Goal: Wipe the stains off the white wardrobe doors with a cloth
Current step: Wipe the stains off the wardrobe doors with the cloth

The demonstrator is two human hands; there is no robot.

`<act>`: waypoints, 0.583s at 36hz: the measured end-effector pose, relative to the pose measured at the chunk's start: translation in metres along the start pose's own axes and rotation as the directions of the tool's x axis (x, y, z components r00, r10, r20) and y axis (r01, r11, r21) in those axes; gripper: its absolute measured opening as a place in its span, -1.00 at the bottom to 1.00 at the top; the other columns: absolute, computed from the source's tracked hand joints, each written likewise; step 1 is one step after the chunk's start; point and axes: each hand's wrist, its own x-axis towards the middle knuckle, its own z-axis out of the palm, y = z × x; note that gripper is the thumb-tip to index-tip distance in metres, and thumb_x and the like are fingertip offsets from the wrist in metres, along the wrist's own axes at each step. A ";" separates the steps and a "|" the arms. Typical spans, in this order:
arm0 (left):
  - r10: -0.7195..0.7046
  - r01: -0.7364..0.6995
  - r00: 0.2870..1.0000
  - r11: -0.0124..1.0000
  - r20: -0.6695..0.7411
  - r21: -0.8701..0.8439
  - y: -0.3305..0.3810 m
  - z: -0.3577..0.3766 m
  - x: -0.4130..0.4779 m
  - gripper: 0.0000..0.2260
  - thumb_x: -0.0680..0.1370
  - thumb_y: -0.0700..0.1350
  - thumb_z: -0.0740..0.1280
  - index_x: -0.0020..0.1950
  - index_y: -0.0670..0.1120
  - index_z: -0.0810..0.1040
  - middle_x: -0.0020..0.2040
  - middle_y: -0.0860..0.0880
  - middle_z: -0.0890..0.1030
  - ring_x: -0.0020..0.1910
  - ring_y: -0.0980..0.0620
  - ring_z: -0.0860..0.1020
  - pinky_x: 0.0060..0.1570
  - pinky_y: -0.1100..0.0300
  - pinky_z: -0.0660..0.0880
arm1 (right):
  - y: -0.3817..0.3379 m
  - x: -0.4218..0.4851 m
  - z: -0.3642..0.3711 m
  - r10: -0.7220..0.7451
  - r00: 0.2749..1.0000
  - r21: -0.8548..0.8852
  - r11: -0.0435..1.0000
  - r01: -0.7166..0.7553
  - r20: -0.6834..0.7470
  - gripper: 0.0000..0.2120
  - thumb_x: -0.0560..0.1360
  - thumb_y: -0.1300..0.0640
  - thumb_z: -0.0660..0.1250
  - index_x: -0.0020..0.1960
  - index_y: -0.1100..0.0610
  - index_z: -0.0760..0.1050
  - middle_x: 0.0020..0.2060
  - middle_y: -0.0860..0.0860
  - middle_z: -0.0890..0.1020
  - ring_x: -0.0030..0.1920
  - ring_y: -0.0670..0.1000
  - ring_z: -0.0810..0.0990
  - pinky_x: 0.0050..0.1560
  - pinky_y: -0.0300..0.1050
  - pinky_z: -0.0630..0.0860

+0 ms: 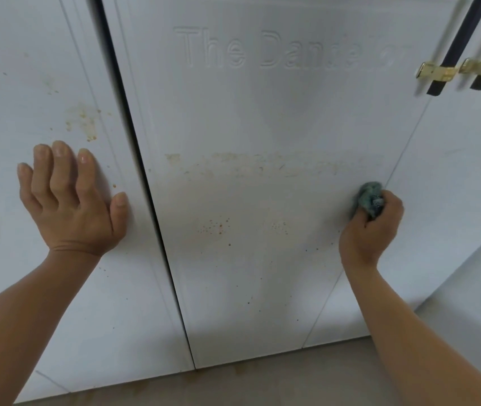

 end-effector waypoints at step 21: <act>-0.008 0.008 1.000 1.000 0.007 0.010 0.000 0.000 0.000 -0.37 0.65 0.11 0.11 0.63 -0.22 0.19 0.62 -0.20 0.13 0.65 -0.21 0.05 0.55 -0.26 0.09 | 0.003 -0.018 -0.002 0.071 0.992 -0.047 0.997 -0.066 0.107 -0.77 0.52 0.35 0.21 0.17 0.28 0.44 0.02 0.20 0.54 0.01 0.18 0.51 0.05 0.01 0.47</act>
